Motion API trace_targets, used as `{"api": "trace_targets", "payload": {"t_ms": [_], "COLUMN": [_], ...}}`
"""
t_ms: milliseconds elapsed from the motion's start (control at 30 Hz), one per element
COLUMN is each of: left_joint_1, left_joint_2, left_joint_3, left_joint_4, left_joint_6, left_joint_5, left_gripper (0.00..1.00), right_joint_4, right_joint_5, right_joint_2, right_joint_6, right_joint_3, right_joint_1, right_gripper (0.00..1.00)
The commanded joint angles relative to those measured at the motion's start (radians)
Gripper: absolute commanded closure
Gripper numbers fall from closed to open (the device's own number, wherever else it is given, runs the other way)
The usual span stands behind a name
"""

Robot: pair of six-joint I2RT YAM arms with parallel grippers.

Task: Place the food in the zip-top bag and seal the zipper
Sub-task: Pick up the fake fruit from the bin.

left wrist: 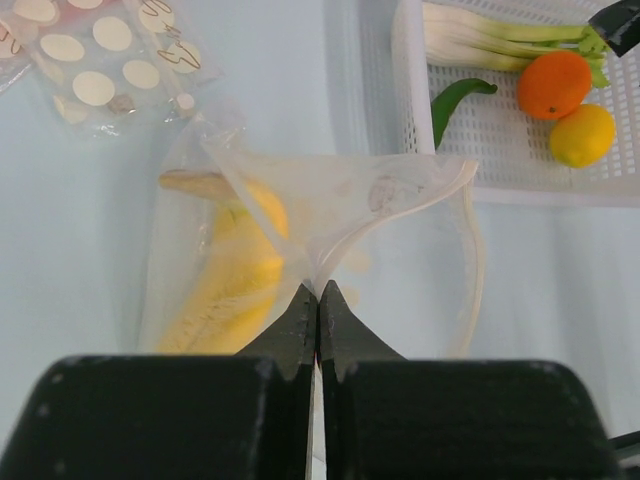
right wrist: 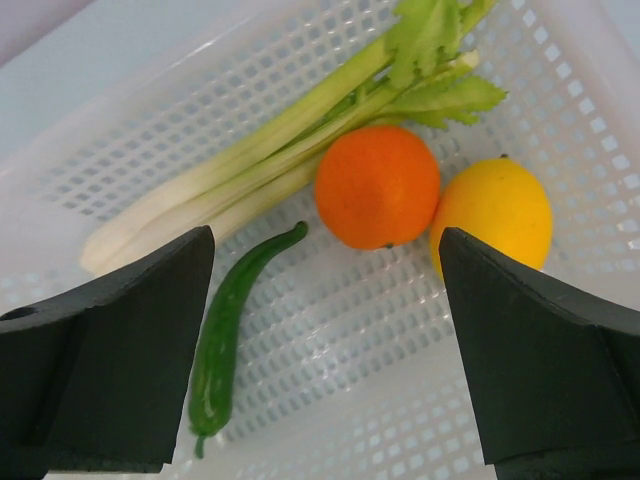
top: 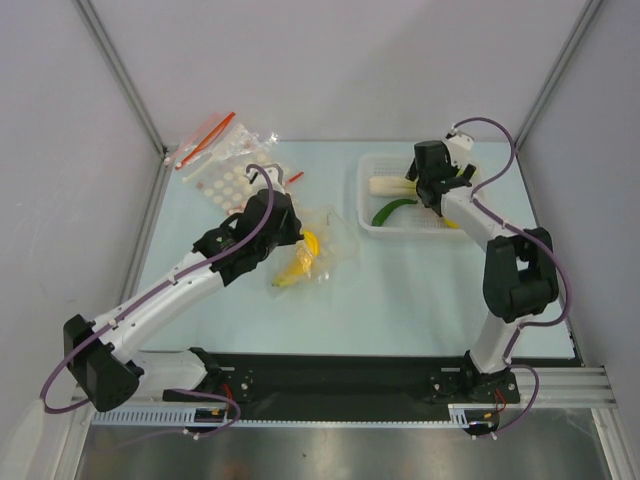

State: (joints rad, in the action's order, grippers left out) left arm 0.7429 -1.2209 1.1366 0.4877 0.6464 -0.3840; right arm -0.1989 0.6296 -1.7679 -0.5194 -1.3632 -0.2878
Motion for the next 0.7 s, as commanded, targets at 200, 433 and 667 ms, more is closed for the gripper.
{"api": "trace_targets", "payload": {"t_ms": [200,433,667], "left_joint_1": [-0.005,-0.005,-0.005], "left_joint_2": [0.021,0.029,0.038], "left_joint_3": [-0.005,-0.006,-0.006], "left_joint_4": [-0.064,-0.063,-0.058], "left_joint_6": [-0.002,-0.005,-0.005], "left_joint_5": [0.028,0.033,0.028], "left_gripper": [1.0,0.99,1.0], "right_joint_4": [0.084,0.095,0.058], "right_joint_5": [-0.007,-0.036,-0.073], "right_joint_2": [-0.211,-0.33,-0.35], "right_joint_6": [0.127,0.13,0.148], "right_joint_3": [-0.122,-0.181,-0.215], "right_joint_1": [0.102,0.114,0.114], "right_gripper": [0.0,0.04,0.16]}}
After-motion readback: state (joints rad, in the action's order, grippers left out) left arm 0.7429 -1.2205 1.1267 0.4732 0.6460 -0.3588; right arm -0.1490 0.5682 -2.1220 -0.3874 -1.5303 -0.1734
